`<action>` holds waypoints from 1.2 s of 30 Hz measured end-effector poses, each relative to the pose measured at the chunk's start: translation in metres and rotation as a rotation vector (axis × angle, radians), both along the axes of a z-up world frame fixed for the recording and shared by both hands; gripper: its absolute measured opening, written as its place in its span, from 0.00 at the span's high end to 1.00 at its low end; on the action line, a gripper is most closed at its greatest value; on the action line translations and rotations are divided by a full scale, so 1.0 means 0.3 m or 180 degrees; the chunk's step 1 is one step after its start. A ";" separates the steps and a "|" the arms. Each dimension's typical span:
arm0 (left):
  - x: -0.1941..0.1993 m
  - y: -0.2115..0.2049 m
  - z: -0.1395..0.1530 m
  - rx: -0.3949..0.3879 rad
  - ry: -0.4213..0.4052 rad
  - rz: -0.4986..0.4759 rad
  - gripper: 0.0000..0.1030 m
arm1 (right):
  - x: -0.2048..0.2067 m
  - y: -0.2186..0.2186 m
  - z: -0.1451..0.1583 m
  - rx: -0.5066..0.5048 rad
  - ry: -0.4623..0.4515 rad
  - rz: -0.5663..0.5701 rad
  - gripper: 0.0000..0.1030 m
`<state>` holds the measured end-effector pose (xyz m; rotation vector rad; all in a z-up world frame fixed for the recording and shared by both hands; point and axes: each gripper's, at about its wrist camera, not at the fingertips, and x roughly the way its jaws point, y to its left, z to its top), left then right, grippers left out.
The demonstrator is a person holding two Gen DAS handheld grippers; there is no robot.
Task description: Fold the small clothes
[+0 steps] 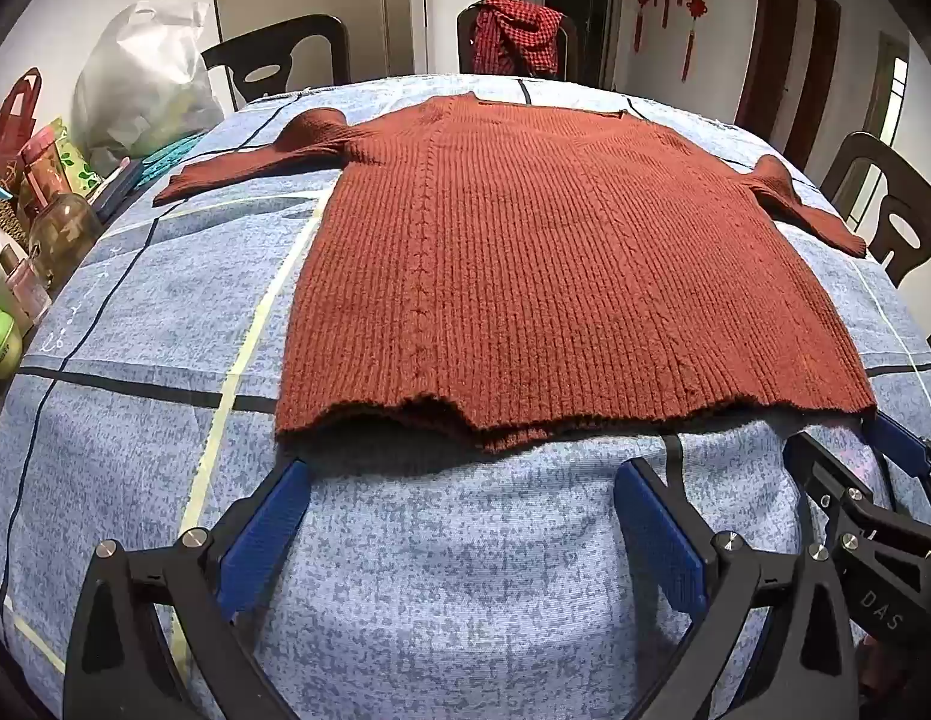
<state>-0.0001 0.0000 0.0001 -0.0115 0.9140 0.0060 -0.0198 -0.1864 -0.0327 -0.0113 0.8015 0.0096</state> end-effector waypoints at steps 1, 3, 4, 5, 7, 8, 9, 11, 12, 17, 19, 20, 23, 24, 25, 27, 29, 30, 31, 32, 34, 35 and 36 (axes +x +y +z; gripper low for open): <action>0.000 0.000 0.000 0.0003 0.0006 0.0002 0.00 | 0.000 0.001 0.000 -0.0019 0.0002 -0.0001 0.19; 0.001 0.000 0.000 0.0007 0.0009 0.0003 0.00 | -0.001 0.002 0.000 -0.0018 0.0001 -0.0002 0.19; 0.001 0.000 0.000 0.0006 0.0003 0.0006 0.00 | 0.000 0.000 0.000 -0.0005 0.0003 -0.0001 0.19; 0.001 -0.001 0.000 0.0007 -0.0007 0.0013 0.00 | -0.001 0.000 0.000 -0.0003 -0.0001 -0.0001 0.19; 0.003 -0.002 0.000 0.0015 -0.0019 0.0028 0.00 | 0.000 0.001 0.000 -0.0006 -0.0002 0.0001 0.19; 0.005 -0.002 0.001 0.0017 -0.0023 0.0032 0.00 | 0.000 0.001 0.000 -0.0005 -0.0005 0.0001 0.19; 0.008 -0.002 0.001 0.0017 -0.0021 0.0033 0.00 | -0.002 0.002 0.000 -0.0010 -0.0010 -0.0001 0.19; -0.007 0.010 0.008 0.0014 -0.0025 0.0021 0.00 | -0.002 0.001 0.000 -0.0008 -0.0012 -0.0001 0.19; -0.005 0.013 0.009 0.0014 -0.0020 0.0017 0.00 | -0.002 0.001 0.000 -0.0008 -0.0012 -0.0002 0.19; -0.010 0.003 0.003 0.0018 -0.0057 0.0039 0.00 | -0.003 0.001 0.000 -0.0008 -0.0016 -0.0003 0.19; -0.010 0.001 0.002 0.0020 -0.0061 0.0042 0.00 | -0.004 0.001 0.000 -0.0008 -0.0019 -0.0004 0.19; -0.011 0.001 0.002 0.0019 -0.0061 0.0043 0.00 | -0.004 0.001 0.000 -0.0008 -0.0019 -0.0004 0.19; -0.011 0.000 0.002 0.0019 -0.0064 0.0045 0.00 | -0.004 0.001 -0.001 -0.0007 -0.0020 -0.0004 0.19; -0.011 0.000 0.001 0.0018 -0.0065 0.0046 0.00 | -0.005 0.001 -0.001 -0.0007 -0.0021 -0.0004 0.19; -0.011 -0.001 0.001 0.0018 -0.0066 0.0047 0.00 | -0.005 0.000 -0.001 -0.0007 -0.0022 -0.0004 0.19; -0.011 0.000 0.001 0.0018 -0.0067 0.0047 0.00 | -0.006 0.000 -0.001 -0.0007 -0.0023 -0.0004 0.19; -0.011 -0.001 0.001 0.0019 -0.0068 0.0048 0.00 | -0.006 0.000 -0.001 -0.0007 -0.0023 -0.0005 0.19; -0.011 -0.001 0.001 0.0018 -0.0069 0.0049 0.00 | -0.006 0.000 -0.001 -0.0007 -0.0024 -0.0004 0.19; -0.011 -0.002 0.001 0.0019 -0.0069 0.0049 0.00 | -0.006 0.000 -0.001 -0.0007 -0.0024 -0.0004 0.19; -0.011 -0.002 0.001 0.0019 -0.0069 0.0049 0.00 | -0.006 0.000 -0.001 -0.0006 -0.0024 -0.0004 0.19; -0.011 -0.002 0.000 0.0019 -0.0070 0.0050 0.00 | -0.007 0.000 -0.001 -0.0008 -0.0025 -0.0004 0.19; -0.011 -0.002 0.000 0.0019 -0.0070 0.0050 0.00 | -0.007 0.000 -0.001 -0.0008 -0.0025 -0.0004 0.19; -0.011 -0.002 0.000 0.0019 -0.0071 0.0051 0.00 | -0.007 -0.001 -0.001 -0.0008 -0.0026 -0.0004 0.19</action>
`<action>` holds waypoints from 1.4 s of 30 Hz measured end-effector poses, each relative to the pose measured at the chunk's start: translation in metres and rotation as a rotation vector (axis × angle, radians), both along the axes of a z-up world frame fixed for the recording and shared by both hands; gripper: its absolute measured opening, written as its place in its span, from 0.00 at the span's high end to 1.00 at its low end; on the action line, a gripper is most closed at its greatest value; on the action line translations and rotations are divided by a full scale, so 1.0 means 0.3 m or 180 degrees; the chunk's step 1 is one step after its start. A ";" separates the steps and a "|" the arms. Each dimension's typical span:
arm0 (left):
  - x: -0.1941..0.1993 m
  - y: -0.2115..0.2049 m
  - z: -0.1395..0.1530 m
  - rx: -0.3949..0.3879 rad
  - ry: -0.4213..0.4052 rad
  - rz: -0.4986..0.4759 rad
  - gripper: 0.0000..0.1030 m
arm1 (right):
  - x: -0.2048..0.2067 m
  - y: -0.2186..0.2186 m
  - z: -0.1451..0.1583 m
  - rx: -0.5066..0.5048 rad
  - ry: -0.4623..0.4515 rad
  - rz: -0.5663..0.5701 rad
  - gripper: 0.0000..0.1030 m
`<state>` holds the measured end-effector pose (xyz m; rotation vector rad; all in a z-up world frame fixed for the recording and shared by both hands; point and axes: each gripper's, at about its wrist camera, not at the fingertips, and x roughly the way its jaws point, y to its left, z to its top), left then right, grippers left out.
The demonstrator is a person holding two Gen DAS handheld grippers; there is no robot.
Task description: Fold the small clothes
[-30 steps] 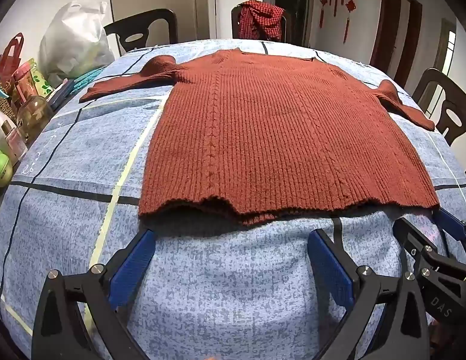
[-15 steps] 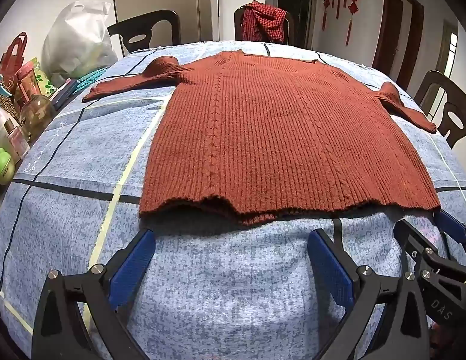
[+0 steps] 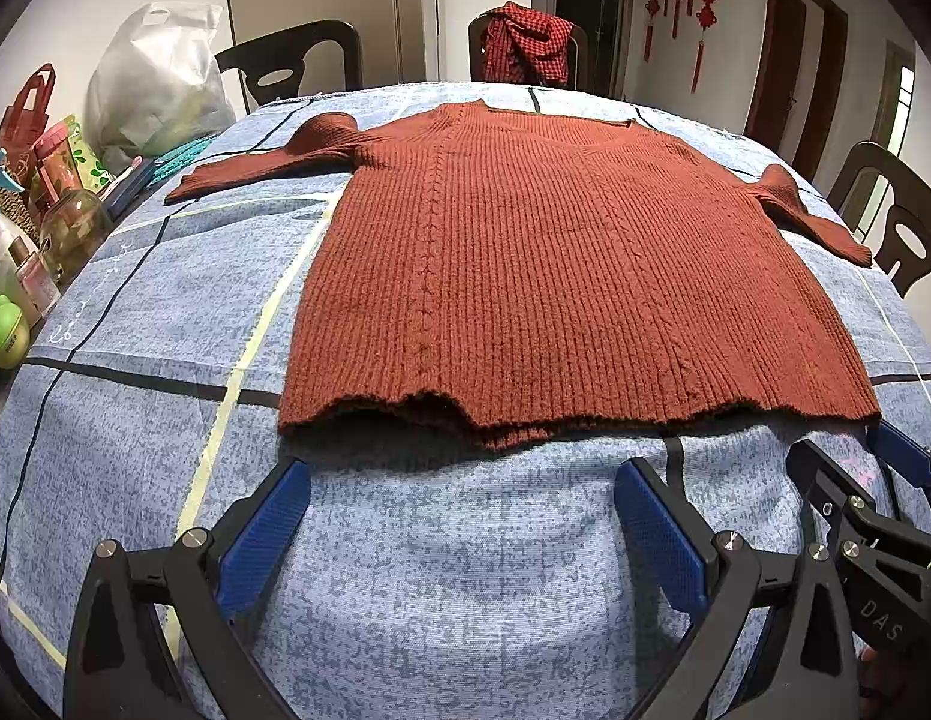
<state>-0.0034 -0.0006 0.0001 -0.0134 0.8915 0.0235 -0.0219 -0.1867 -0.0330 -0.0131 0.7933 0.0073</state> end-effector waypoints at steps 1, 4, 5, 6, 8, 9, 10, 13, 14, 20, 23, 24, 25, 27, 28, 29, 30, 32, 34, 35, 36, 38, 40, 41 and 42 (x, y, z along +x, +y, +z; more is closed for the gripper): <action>0.000 0.000 0.000 0.0000 0.0000 0.0000 0.00 | 0.000 0.001 0.000 0.0000 0.0000 0.0000 0.19; 0.000 0.000 0.000 0.0000 -0.0001 0.0001 0.00 | 0.003 0.000 -0.003 0.0000 -0.0001 0.0000 0.19; 0.000 0.000 0.000 0.0001 0.0000 0.0001 0.00 | 0.007 0.000 -0.005 0.0001 -0.0001 0.0001 0.19; 0.000 0.000 0.000 0.0000 -0.0001 0.0001 0.00 | 0.011 0.000 -0.008 0.0002 -0.0001 0.0000 0.19; 0.000 0.000 0.000 -0.0001 -0.0001 0.0001 0.00 | -0.003 0.000 0.000 0.0002 0.0000 0.0001 0.19; 0.000 0.000 0.000 0.0000 -0.0001 0.0001 0.00 | -0.001 0.000 0.000 0.0004 0.0000 0.0001 0.19; 0.000 -0.001 0.000 0.0000 -0.0002 0.0002 0.00 | 0.000 0.000 0.000 0.0004 -0.0001 0.0001 0.19; 0.000 -0.001 0.000 0.0000 -0.0001 0.0001 0.00 | 0.000 0.001 0.000 0.0003 -0.0001 0.0000 0.19; 0.000 -0.001 -0.001 0.0000 -0.0002 0.0002 0.00 | 0.000 0.000 -0.001 0.0004 -0.0002 0.0000 0.19; 0.000 -0.001 -0.001 0.0000 -0.0003 0.0003 0.00 | -0.001 0.001 0.000 0.0003 -0.0003 0.0000 0.19; 0.000 -0.001 -0.001 0.0000 -0.0003 0.0003 0.00 | -0.001 0.001 0.000 0.0002 -0.0003 0.0000 0.19; 0.000 -0.001 -0.001 0.0000 -0.0003 0.0004 0.00 | 0.000 0.000 -0.001 0.0003 -0.0004 0.0000 0.19; 0.000 -0.001 -0.001 0.0000 -0.0003 0.0003 0.00 | 0.000 0.001 -0.001 0.0003 -0.0004 0.0000 0.19; 0.000 -0.001 -0.001 -0.0001 -0.0003 0.0003 0.00 | 0.000 0.001 -0.001 0.0003 -0.0004 0.0000 0.19; 0.000 -0.001 -0.001 0.0000 -0.0003 0.0004 0.00 | -0.001 0.001 0.000 0.0003 -0.0004 0.0000 0.19; 0.000 -0.001 -0.001 0.0000 -0.0003 0.0004 0.00 | -0.001 0.001 0.000 0.0002 -0.0004 0.0000 0.19; 0.000 -0.001 -0.001 0.0000 -0.0004 0.0004 0.00 | 0.000 0.001 0.000 0.0002 -0.0004 -0.0001 0.19; 0.000 -0.001 -0.001 -0.0001 -0.0003 0.0004 0.00 | -0.001 0.001 0.000 0.0002 -0.0004 -0.0001 0.19; 0.000 -0.001 -0.001 -0.0001 -0.0003 0.0004 0.00 | -0.001 0.002 0.000 0.0002 -0.0004 -0.0001 0.19; 0.000 -0.001 -0.001 -0.0001 -0.0003 0.0004 0.00 | -0.002 0.003 0.001 0.0003 -0.0004 -0.0001 0.19; 0.000 -0.001 -0.001 -0.0002 -0.0004 0.0004 0.00 | -0.004 0.004 0.002 0.0002 -0.0004 -0.0001 0.19; 0.000 -0.002 -0.001 -0.0003 -0.0002 0.0003 0.00 | -0.005 0.006 0.003 0.0002 -0.0002 0.0000 0.19; -0.022 -0.004 0.000 -0.0003 -0.0005 -0.0006 0.00 | -0.005 0.006 0.003 0.0007 0.0004 0.0009 0.19; -0.023 -0.005 0.001 -0.0004 -0.0003 -0.0013 0.00 | -0.006 0.007 0.005 0.0010 0.0016 0.0020 0.19; -0.023 -0.005 0.003 -0.0007 0.0001 -0.0025 0.00 | -0.002 0.008 0.008 0.0005 0.0028 0.0033 0.19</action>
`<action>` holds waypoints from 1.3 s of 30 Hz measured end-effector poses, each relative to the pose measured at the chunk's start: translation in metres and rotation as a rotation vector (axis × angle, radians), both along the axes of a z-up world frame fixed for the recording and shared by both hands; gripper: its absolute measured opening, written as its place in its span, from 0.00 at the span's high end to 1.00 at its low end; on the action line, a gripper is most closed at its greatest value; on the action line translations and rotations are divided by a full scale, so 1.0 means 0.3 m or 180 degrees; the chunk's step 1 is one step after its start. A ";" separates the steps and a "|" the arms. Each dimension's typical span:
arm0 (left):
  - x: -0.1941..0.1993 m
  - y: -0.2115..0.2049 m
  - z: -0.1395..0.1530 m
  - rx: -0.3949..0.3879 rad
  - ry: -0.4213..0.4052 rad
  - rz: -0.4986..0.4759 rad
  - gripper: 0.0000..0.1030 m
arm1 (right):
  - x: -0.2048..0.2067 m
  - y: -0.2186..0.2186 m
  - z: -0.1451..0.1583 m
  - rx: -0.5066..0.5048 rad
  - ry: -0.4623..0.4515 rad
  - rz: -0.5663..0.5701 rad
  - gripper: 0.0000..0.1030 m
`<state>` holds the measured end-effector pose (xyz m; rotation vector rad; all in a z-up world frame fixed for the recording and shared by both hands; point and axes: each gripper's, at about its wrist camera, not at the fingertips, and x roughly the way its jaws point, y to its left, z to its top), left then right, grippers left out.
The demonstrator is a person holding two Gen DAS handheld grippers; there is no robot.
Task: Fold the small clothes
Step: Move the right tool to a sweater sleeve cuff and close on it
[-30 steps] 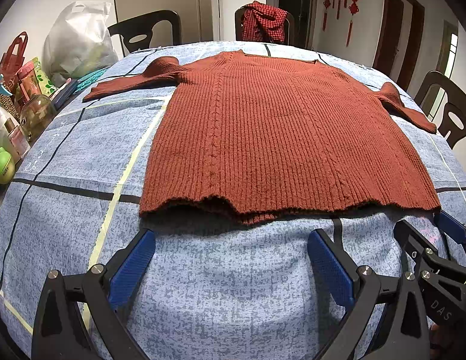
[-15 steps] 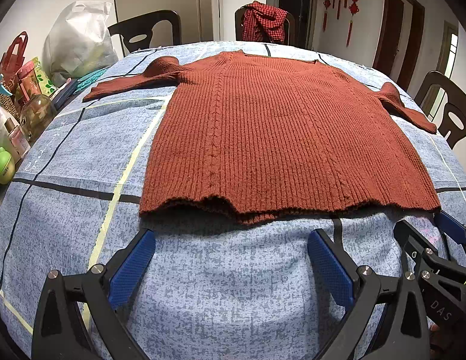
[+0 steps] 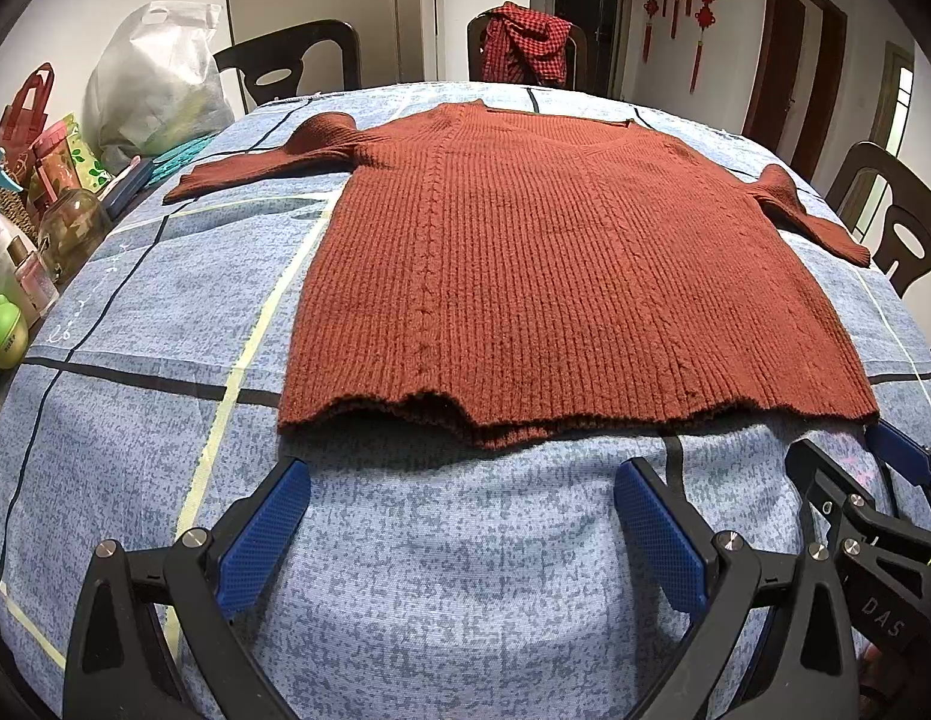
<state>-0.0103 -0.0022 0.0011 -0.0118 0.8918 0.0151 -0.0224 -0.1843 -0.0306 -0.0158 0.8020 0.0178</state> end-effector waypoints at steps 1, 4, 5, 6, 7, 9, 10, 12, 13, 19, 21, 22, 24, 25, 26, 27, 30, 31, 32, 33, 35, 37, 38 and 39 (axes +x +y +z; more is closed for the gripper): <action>-0.001 0.000 0.002 -0.0004 0.0009 -0.0028 0.00 | 0.005 -0.011 -0.005 -0.0008 0.0014 0.0020 0.19; 0.010 0.017 0.006 -0.0054 0.0095 -0.0182 0.00 | 0.017 -0.030 0.001 0.0052 0.0151 0.0103 0.19; 0.012 0.028 0.011 -0.0106 0.0143 -0.0268 0.00 | 0.017 -0.035 0.010 0.0086 0.0177 0.0120 0.19; 0.014 0.044 0.018 -0.0196 0.0181 -0.0344 0.00 | 0.017 -0.037 0.017 0.0111 0.0171 0.0133 0.19; 0.018 0.062 0.025 -0.0296 0.0204 -0.0379 0.00 | 0.012 -0.040 0.034 0.0162 0.0119 0.0160 0.19; 0.019 0.110 0.042 -0.0497 0.0243 -0.0336 0.00 | -0.004 -0.029 0.092 0.0221 -0.0053 0.0311 0.19; 0.017 0.134 0.055 -0.0459 0.0220 -0.0263 0.00 | -0.004 -0.020 0.109 0.0217 -0.0104 0.0375 0.19; 0.009 0.173 0.093 -0.0209 0.0006 -0.0114 0.00 | 0.003 0.021 0.163 0.0143 -0.0283 0.0606 0.19; 0.003 0.195 0.112 -0.0136 -0.0094 -0.0041 0.00 | 0.016 0.045 0.185 0.0075 -0.0355 0.0703 0.19; 0.057 0.371 0.176 -0.0165 -0.0268 0.0336 0.00 | 0.182 0.230 0.261 -0.0343 -0.0553 0.1187 0.20; 0.072 0.435 0.184 -0.0241 -0.0289 0.0447 0.00 | 0.260 0.313 0.268 -0.0351 -0.0583 0.1373 0.20; 0.082 0.471 0.185 -0.0292 -0.0282 0.0500 0.00 | 0.275 0.339 0.273 -0.0349 -0.0577 0.1425 0.20; 0.104 0.529 0.183 -0.0308 -0.0283 0.0611 0.00 | 0.340 0.423 0.266 -0.0421 -0.0543 0.1572 0.20; 0.111 0.552 0.180 -0.0295 -0.0282 0.0667 0.00 | 0.365 0.466 0.262 -0.0478 -0.0554 0.1634 0.20; 0.122 0.577 0.177 -0.0277 -0.0272 0.0718 0.00 | 0.395 0.520 0.256 -0.0562 -0.0562 0.1675 0.20; 0.132 0.602 0.175 -0.0271 -0.0273 0.0759 0.00 | 0.415 0.563 0.255 -0.0596 -0.0579 0.1750 0.20; 0.155 0.682 0.170 -0.0228 -0.0260 0.0941 0.00 | 0.485 0.709 0.247 -0.0596 -0.0641 0.2047 0.20; 0.151 0.700 0.170 -0.0218 -0.0267 0.0981 0.00 | 0.521 0.773 0.236 -0.0569 -0.0599 0.2179 0.20; 0.158 0.720 0.169 -0.0209 -0.0267 0.1018 0.00 | 0.549 0.821 0.227 -0.0551 -0.0541 0.2259 0.20; 0.163 0.737 0.169 -0.0211 -0.0270 0.1037 0.00 | 0.571 0.869 0.220 -0.0536 -0.0532 0.2346 0.20; 0.172 0.764 0.166 -0.0224 -0.0270 0.1066 0.00 | 0.599 0.948 0.208 -0.0565 -0.0521 0.2522 0.23; 0.180 0.790 0.158 -0.0267 -0.0266 0.1088 0.00 | 0.627 1.013 0.198 -0.0598 -0.0506 0.2623 0.28; 0.184 0.804 0.154 -0.0297 -0.0260 0.1102 0.00 | 0.643 1.045 0.194 -0.0584 -0.0504 0.2680 0.28; 0.189 0.821 0.147 -0.0338 -0.0253 0.1127 0.00 | 0.664 1.076 0.187 -0.0566 -0.0471 0.2719 0.28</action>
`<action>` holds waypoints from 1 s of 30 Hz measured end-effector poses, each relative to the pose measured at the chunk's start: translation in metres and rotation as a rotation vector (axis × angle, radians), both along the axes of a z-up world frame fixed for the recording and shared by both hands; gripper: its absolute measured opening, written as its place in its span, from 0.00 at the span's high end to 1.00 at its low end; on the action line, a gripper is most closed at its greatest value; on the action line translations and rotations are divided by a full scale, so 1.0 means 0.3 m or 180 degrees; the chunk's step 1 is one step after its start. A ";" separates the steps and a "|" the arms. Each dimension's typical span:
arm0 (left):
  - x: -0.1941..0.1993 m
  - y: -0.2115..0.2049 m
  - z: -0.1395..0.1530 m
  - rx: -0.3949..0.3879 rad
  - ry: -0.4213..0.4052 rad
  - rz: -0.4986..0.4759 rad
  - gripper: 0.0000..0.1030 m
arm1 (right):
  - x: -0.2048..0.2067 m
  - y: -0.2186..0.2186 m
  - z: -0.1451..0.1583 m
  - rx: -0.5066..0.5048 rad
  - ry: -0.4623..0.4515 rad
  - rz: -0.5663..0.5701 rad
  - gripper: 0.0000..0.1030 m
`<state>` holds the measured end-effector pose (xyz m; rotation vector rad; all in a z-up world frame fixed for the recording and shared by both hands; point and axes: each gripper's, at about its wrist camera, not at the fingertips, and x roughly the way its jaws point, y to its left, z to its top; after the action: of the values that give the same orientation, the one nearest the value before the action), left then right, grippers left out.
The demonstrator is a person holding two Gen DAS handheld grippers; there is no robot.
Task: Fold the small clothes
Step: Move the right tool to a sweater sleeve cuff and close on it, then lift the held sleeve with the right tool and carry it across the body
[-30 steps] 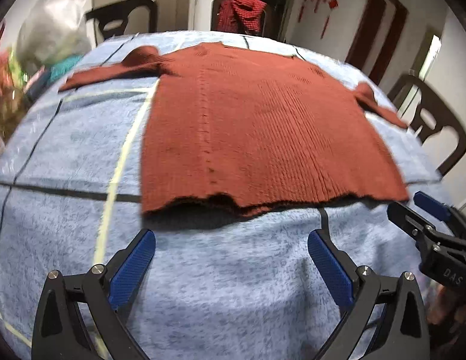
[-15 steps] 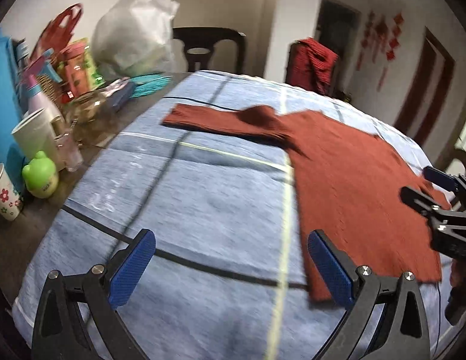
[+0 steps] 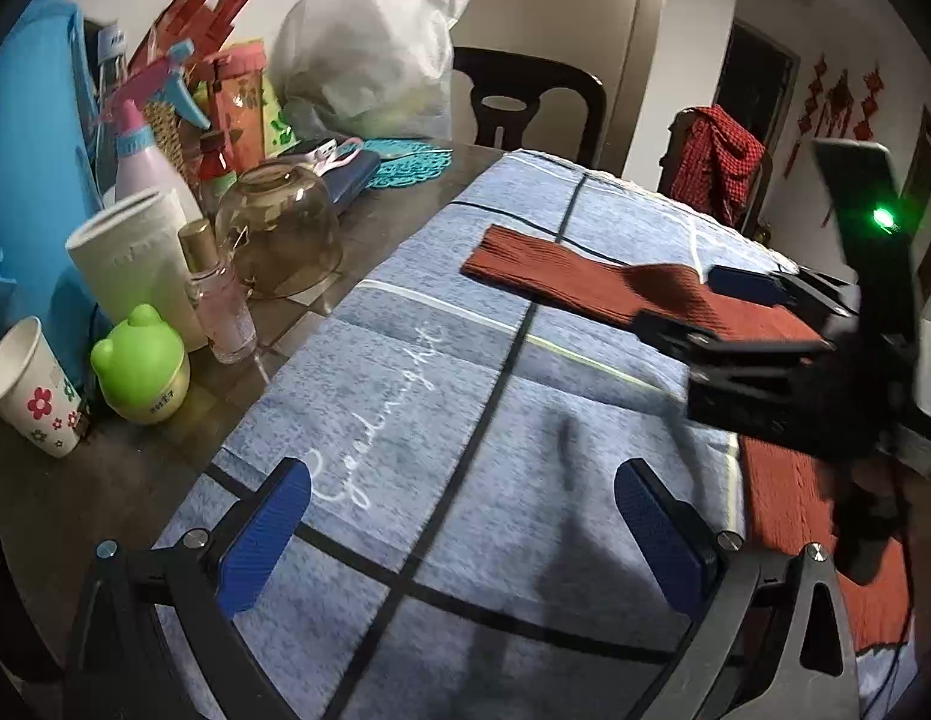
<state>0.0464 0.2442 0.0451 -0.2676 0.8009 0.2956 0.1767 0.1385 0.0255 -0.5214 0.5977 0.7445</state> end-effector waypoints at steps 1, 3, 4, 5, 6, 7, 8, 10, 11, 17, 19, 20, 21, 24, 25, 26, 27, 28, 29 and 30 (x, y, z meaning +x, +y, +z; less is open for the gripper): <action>0.002 0.012 -0.004 -0.0021 0.0013 0.0039 0.00 | 0.023 0.027 -0.009 -0.0013 0.0043 0.0013 0.29; 0.013 0.037 -0.012 -0.0038 0.0032 0.0081 0.00 | 0.057 0.071 -0.020 -0.0032 0.0121 0.0048 0.35; 0.017 0.047 -0.016 -0.0063 0.0033 0.0088 0.00 | 0.070 0.093 -0.030 -0.0069 0.0148 0.0085 0.36; 0.020 0.058 -0.020 -0.0102 0.0031 0.0096 0.00 | 0.083 0.119 -0.040 -0.0112 0.0152 0.0117 0.36; 0.023 0.067 -0.024 -0.0146 0.0031 0.0103 0.00 | 0.094 0.139 -0.048 -0.0141 0.0168 0.0137 0.36; 0.028 0.078 -0.029 -0.0202 0.0039 0.0105 0.00 | 0.109 0.164 -0.059 -0.0143 0.0222 0.0176 0.37; 0.032 0.086 -0.033 -0.0240 0.0045 0.0105 0.00 | 0.118 0.183 -0.064 -0.0141 0.0249 0.0200 0.37; 0.041 0.101 -0.041 -0.0268 0.0060 0.0123 0.00 | 0.135 0.217 -0.079 -0.0191 0.0278 0.0248 0.40; 0.044 0.105 -0.041 -0.0242 0.0063 0.0128 0.00 | 0.143 0.235 -0.089 -0.0248 0.0246 0.0241 0.43; 0.065 0.131 -0.045 -0.0244 0.0073 0.0145 0.00 | 0.186 0.276 -0.118 -0.0259 0.0294 0.0211 0.49; 0.072 0.131 -0.045 -0.0214 0.0076 0.0146 0.00 | 0.189 0.281 -0.119 -0.0223 0.0298 0.0204 0.52; 0.077 0.131 -0.045 -0.0207 0.0077 0.0143 0.00 | 0.190 0.284 -0.119 -0.0207 0.0313 0.0210 0.61; 0.081 0.131 -0.045 -0.0216 0.0078 0.0140 0.00 | 0.190 0.289 -0.119 -0.0198 0.0327 0.0215 0.65; 0.094 0.130 -0.044 -0.0254 0.0069 0.0108 0.00 | 0.191 0.296 -0.115 -0.0167 0.0344 0.0197 0.75; 0.099 0.127 -0.040 -0.0245 0.0056 0.0093 0.00 | 0.194 0.299 -0.114 -0.0149 0.0360 0.0192 0.81; 0.102 0.124 -0.037 -0.0234 0.0043 0.0086 0.00 | 0.196 0.296 -0.113 -0.0132 0.0372 0.0168 0.84; 0.106 0.121 -0.035 -0.0224 0.0030 0.0076 0.00 | 0.198 0.294 -0.112 -0.0119 0.0376 0.0146 0.86; 0.111 0.120 -0.032 -0.0215 0.0018 0.0066 0.00 | 0.200 0.291 -0.110 -0.0101 0.0386 0.0138 0.88; 0.117 0.119 -0.030 -0.0219 0.0015 0.0064 0.00 | 0.204 0.285 -0.109 -0.0080 0.0398 0.0121 0.90; 0.123 0.118 -0.029 -0.0239 0.0016 0.0054 0.00 | 0.207 0.279 -0.108 -0.0055 0.0420 0.0104 0.90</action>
<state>0.0833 0.2797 0.0364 -0.3445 0.8162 0.2827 0.2390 0.2223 -0.0068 -0.5018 0.7202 0.8098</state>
